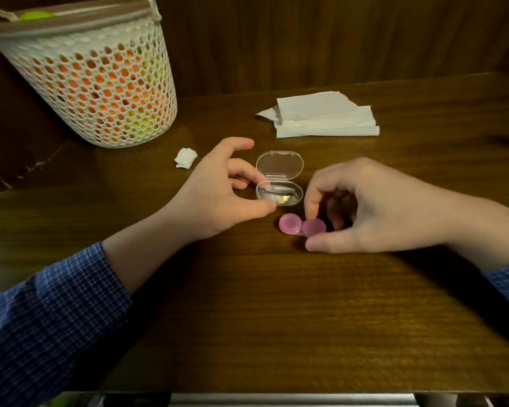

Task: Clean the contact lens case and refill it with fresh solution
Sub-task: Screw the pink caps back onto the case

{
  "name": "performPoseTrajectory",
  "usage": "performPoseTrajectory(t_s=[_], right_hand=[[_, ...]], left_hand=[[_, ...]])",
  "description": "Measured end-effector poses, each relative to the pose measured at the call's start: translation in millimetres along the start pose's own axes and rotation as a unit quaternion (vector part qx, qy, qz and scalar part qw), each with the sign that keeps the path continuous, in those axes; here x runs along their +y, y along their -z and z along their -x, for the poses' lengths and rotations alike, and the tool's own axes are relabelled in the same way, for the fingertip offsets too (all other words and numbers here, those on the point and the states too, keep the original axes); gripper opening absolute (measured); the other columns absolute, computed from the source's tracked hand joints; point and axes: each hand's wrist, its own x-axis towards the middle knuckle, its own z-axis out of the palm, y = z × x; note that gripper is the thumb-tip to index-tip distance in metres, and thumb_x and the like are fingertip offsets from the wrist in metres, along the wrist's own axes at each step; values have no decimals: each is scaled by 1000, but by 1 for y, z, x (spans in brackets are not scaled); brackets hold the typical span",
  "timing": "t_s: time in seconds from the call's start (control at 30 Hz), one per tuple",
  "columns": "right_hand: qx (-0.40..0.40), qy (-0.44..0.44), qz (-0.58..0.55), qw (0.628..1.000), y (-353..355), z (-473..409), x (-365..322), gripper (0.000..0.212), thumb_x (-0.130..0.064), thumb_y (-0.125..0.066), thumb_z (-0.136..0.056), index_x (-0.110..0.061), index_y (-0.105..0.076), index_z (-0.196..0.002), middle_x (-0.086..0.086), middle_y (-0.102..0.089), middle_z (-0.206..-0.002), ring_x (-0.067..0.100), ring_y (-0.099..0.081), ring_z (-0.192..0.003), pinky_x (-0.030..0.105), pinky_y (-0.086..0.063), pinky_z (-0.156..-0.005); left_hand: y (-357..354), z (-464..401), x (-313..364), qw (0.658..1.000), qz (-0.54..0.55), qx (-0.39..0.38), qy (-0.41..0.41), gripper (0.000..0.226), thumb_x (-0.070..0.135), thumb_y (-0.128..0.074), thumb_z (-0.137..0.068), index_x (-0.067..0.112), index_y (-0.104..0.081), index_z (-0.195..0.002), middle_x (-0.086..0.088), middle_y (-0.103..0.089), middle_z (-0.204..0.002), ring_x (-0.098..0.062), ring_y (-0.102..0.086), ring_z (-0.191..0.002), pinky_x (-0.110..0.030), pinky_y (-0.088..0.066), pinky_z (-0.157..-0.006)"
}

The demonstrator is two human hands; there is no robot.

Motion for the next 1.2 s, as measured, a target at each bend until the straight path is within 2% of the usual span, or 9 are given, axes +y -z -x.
performPoseTrajectory(t_s=[0.13, 0.27, 0.37, 0.43, 0.7, 0.87, 1.07, 1.2], right_hand=[[-11, 10, -15, 1000, 0, 0, 3, 13, -37, -83, -77, -33, -73, -84, -15, -71, -88, 5, -69, -82, 17, -53, -63], [-1, 11, -48, 999, 5, -1, 3, 12, -35, -78, -80, -32, -77, -92, -16, -74, -94, 7, -70, -90, 19, -57, -74], [60, 11, -71, 996, 10, -3, 3, 18, -40, -72, -80, -35, -77, -97, -19, -74, -99, 8, -69, -93, 21, -57, -78], [89, 1, -62, 994, 8, -5, 5, 19, -42, -69, -81, -38, -76, -99, -21, -72, -99, 6, -66, -93, 22, -57, -79], [79, -23, 7, 997, -7, -11, 11, 18, -38, -69, -86, -37, -75, -103, -23, -70, -99, 0, -64, -95, 28, -58, -83], [92, -14, 23, 995, -11, -13, 13, 16, -32, -73, -89, -33, -77, -104, -19, -68, -101, 5, -64, -93, 32, -58, -82], [103, -12, 36, 994, -14, -14, 11, 21, -38, -69, -86, -33, -77, -104, -18, -65, -104, 3, -62, -94, 25, -57, -81], [114, -11, 36, 993, -15, -15, 13, 13, -23, -73, -90, -29, -79, -100, -17, -64, -103, 2, -61, -94, 17, -53, -80]], left_hand=[[1, 1, 2, 1000, -16, -21, 6, 98, 24, -93, -70, 24, -37, -152, 21, -75, -99, 4, -68, -105, -15, -54, -93], [3, 0, 4, 999, -22, -31, 9, 93, 26, -93, -70, 26, -43, -148, 17, -76, -101, 1, -68, -108, -18, -53, -96], [4, 1, 5, 999, -26, -38, 8, 91, 29, -93, -70, 27, -44, -146, 22, -76, -103, 7, -67, -106, -10, -53, -89], [3, 1, 6, 999, -33, -41, 6, 88, 29, -92, -71, 27, -45, -146, 27, -75, -103, 10, -66, -105, -10, -51, -88], [3, 2, 5, 998, -51, -40, -7, 86, 36, -91, -72, 28, -47, -145, 29, -76, -102, 15, -63, -105, -8, -45, -85], [2, 2, 4, 998, -48, -38, -13, 85, 36, -91, -70, 27, -49, -143, 28, -75, -102, 12, -66, -104, -13, -50, -90], [1, 1, 4, 998, -44, -42, -23, 82, 36, -91, -70, 27, -50, -141, 30, -73, -104, 11, -66, -104, -7, -51, -86], [0, 1, 3, 998, -38, -39, -28, 81, 34, -91, -70, 26, -52, -141, 25, -75, -102, 10, -66, -104, -9, -52, -86]])
